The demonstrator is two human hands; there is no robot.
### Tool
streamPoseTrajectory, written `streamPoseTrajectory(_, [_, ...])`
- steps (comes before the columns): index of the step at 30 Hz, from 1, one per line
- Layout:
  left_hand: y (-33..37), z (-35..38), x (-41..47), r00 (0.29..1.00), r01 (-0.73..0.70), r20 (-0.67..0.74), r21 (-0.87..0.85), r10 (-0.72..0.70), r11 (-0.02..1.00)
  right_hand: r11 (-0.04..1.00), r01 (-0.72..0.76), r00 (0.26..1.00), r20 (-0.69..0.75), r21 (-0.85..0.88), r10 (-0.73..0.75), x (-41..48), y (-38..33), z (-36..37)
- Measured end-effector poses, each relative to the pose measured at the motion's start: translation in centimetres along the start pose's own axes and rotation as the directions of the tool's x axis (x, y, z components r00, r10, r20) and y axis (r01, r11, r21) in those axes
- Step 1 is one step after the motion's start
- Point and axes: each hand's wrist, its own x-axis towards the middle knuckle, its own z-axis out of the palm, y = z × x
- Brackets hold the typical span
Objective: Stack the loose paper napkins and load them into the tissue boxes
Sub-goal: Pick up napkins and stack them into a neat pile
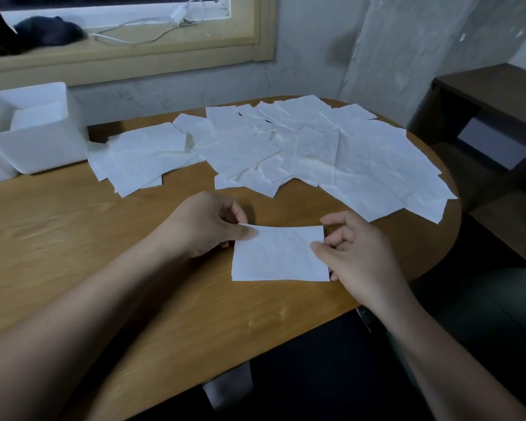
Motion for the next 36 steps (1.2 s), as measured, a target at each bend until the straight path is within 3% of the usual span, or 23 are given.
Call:
streamPoseTrajectory(9, [-0.5, 0.6, 0.1, 0.994, -0.043, -0.098, 0.136, 0.057, 0.99, 0.986, 0.093, 0.994, -0.043, -0.135, -0.099, 0.0, -0.2, 0.2])
streamPoseTrajectory(12, [-0.7, 0.7, 0.1, 0.972, -0.177, -0.121, 0.176, 0.2, 0.968, 0.942, 0.169, 0.979, -0.06, -0.291, -0.194, 0.1, 0.6, -0.3])
streamPoseTrajectory(16, [-0.9, 1.3, 0.2, 0.924, -0.375, -0.004, 0.197, 0.383, 0.906, 0.849, 0.234, 0.946, -0.09, -0.474, -0.311, 1.1, 2.8, -2.4])
streamPoseTrajectory(21, [-1.2, 1.8, 0.1, 0.872, -0.487, 0.065, 0.206, 0.485, 0.848, 0.809, 0.155, 0.963, -0.095, -0.567, -0.251, 2.3, 4.9, -4.5])
streamPoseTrajectory(36, [-0.1, 2.5, -0.8, 0.849, -0.507, -0.018, 0.261, 0.529, 0.822, 0.708, 0.29, 0.912, -0.04, -0.644, -0.409, 0.4, 4.8, -3.8])
